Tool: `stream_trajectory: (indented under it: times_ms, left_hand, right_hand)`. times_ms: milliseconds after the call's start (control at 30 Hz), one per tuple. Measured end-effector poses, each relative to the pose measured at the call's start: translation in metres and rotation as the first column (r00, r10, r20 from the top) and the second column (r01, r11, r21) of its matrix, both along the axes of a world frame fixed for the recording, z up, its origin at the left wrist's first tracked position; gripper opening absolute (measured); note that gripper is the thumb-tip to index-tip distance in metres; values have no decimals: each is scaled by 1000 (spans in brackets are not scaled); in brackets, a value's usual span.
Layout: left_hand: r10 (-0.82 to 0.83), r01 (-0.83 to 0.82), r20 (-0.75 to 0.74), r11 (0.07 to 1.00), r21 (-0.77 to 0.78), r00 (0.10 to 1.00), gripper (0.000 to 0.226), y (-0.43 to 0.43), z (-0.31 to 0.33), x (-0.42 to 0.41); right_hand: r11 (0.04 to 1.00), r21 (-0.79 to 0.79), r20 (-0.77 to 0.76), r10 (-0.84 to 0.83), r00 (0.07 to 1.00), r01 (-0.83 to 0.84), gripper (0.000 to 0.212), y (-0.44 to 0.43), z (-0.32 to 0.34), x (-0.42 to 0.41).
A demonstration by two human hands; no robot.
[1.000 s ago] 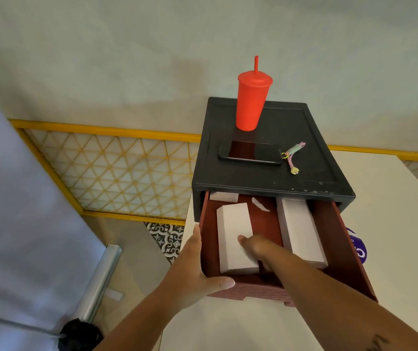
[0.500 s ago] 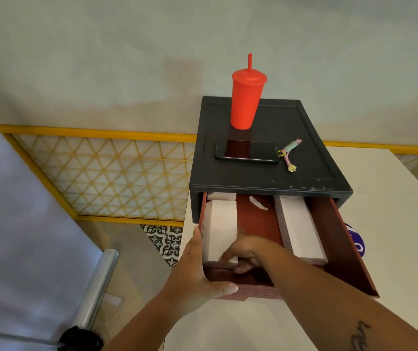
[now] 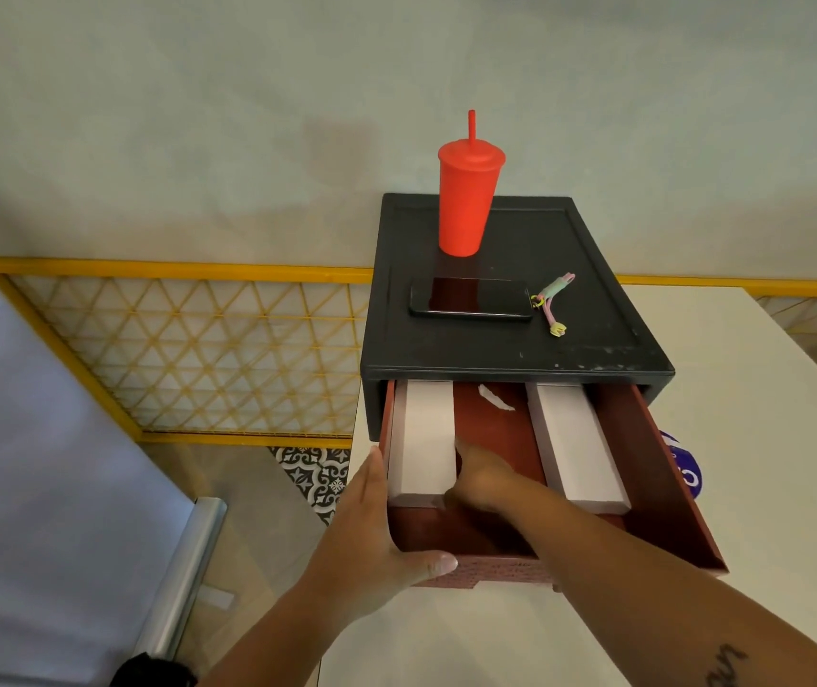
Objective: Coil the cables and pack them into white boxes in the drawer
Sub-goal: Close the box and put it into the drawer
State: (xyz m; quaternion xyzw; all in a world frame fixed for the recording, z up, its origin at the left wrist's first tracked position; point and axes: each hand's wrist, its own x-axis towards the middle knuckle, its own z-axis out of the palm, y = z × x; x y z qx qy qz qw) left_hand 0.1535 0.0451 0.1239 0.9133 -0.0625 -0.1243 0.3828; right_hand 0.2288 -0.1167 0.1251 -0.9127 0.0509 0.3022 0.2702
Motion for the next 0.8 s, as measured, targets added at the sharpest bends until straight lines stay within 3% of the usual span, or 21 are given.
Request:
stream_trajectory:
  times_ms: [67, 133, 200, 367, 500, 533, 600, 667, 800]
  left_hand:
    - [-8, 0, 52, 989, 149, 999, 128, -1, 7, -3]
    - [-80, 44, 133, 966, 253, 988, 122, -3, 10, -5]
    - [-178, 107, 194, 938, 329, 965, 114, -5, 10, -6]
    - [-331, 195, 246, 871, 452, 911, 100, -6, -2, 0]
    - [-357, 174, 251, 822, 543, 900, 101, -8, -3, 5]
    - [-332, 156, 269, 842, 516, 904, 106, -9, -4, 5]
    - [-321, 157, 260, 852, 500, 911, 109, -10, -2, 5]
    - [-353, 132, 271, 793, 595, 895, 101, -10, -2, 7]
    - [-358, 84, 276, 732, 676, 892, 92, -14, 5, 12]
  right_hand:
    - [986, -146, 69, 96, 993, -85, 71, -16, 4, -6]
    - [896, -409, 116, 239, 964, -173, 61, -38, 4, -13]
    - [822, -530, 94, 301, 949, -208, 53, -62, 7, -19]
    - [923, -324, 105, 250, 962, -205, 63, -110, 40, -42]
    - [897, -285, 115, 381, 917, -337, 100, -141, 57, -78]
    - [871, -308, 105, 432, 896, -383, 99, -146, 56, -86]
    - [806, -392, 130, 526, 840, -443, 73, -152, 50, -98]
    - [777, -469, 225, 564, 794, -419, 55, -155, 43, -101]
    - [824, -468, 356, 506, 786, -319, 69, -159, 31, -94]
